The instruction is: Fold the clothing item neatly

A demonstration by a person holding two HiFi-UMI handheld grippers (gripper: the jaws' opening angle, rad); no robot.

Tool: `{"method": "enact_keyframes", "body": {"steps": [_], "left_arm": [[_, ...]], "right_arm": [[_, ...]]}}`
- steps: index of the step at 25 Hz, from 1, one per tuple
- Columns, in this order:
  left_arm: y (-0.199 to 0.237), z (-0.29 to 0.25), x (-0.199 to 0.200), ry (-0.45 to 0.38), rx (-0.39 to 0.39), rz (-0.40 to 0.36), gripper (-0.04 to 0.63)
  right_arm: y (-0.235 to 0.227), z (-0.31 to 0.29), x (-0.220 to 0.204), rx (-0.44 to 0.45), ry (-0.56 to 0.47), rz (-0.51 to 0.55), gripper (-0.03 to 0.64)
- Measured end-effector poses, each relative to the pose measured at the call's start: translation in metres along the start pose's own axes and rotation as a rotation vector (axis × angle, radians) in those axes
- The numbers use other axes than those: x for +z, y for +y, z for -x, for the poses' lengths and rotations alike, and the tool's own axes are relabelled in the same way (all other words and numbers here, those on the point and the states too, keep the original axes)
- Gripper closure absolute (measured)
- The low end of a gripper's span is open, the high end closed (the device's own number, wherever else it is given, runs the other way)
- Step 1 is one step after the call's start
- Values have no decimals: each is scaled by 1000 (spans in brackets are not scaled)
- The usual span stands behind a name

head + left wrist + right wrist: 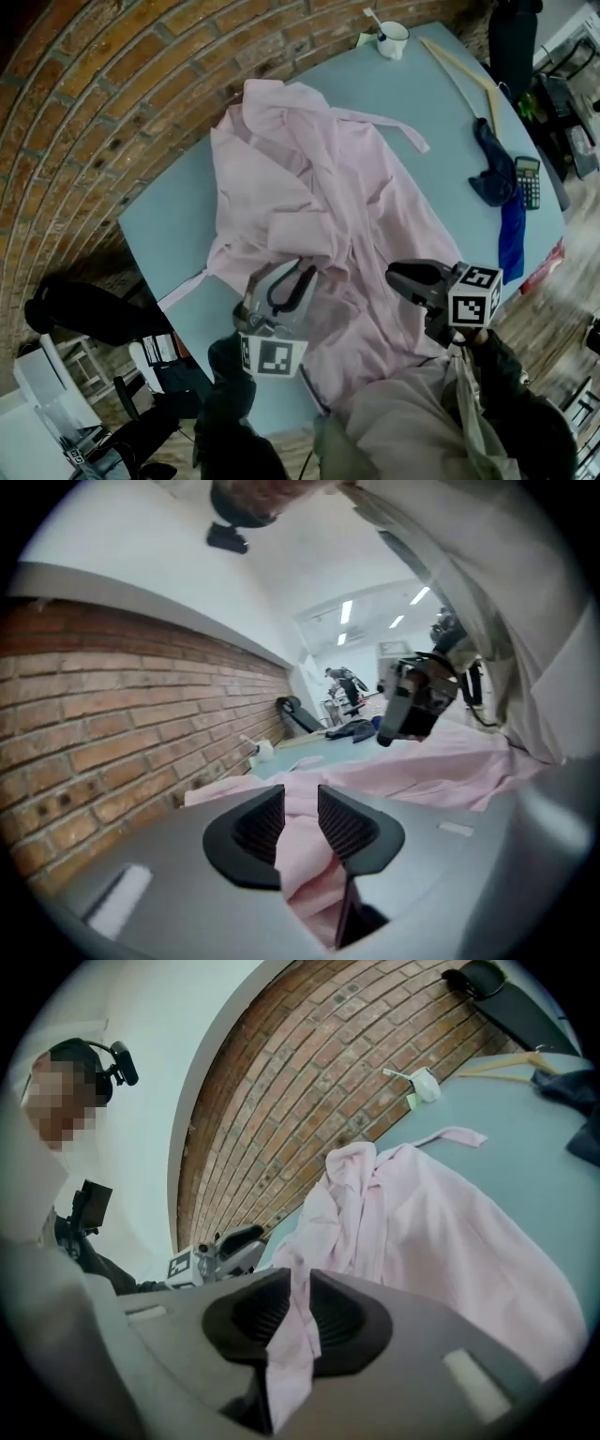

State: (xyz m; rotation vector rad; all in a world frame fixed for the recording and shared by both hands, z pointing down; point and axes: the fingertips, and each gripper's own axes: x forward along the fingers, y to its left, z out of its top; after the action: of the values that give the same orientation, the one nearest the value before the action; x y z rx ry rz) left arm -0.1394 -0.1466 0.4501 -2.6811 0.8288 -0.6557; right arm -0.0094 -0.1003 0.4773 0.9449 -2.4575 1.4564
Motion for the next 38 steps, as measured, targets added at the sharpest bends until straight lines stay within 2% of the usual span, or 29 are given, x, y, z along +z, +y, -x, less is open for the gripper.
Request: {"method": "enact_keyframes", "body": {"steps": [2,3,5,8,10,12,15,18,22,28,32,34,36,38], "left_arm": [[23,-17,-20,49,33,125,474],[28,-29,-30,71,19,182,474],[22,-53,-47,117,-56,244,474],[-5,-78,-69,203,-156,283,469],[-18,-81,-74,232,-159,244,461],[-16,-71,-65,215,-106,197,456],[-1,-33,-35,142,16,141,418],[3,22,-1,68,109,156,416],[-35,99,14,111,191,296,414],[-115,183,9,175,354,601,421],[-185,202,-25,330,483,641,425],[-212,206,-40,380,555,706,421],[-235,210,-57,429,620,790,389],[-256,215,-72,486,674,828,340]], "right_arm": [[-1,-1,-3,-3,0,-9,549],[-1,-1,-4,-3,0,-12,549],[4,-2,-6,3,2,-6,549],[9,1,-6,10,3,7,549],[8,5,-9,0,0,14,549],[9,13,-15,-22,2,80,549],[13,31,-31,-100,23,320,536],[14,49,-53,-200,70,506,492],[3,86,-86,-293,102,509,442],[-2,122,-117,-334,114,513,440],[-16,125,-128,-334,95,531,440],[-34,136,-134,-365,99,523,440],[-52,153,-138,-395,102,504,440],[-70,177,-141,-427,110,507,434]]}}
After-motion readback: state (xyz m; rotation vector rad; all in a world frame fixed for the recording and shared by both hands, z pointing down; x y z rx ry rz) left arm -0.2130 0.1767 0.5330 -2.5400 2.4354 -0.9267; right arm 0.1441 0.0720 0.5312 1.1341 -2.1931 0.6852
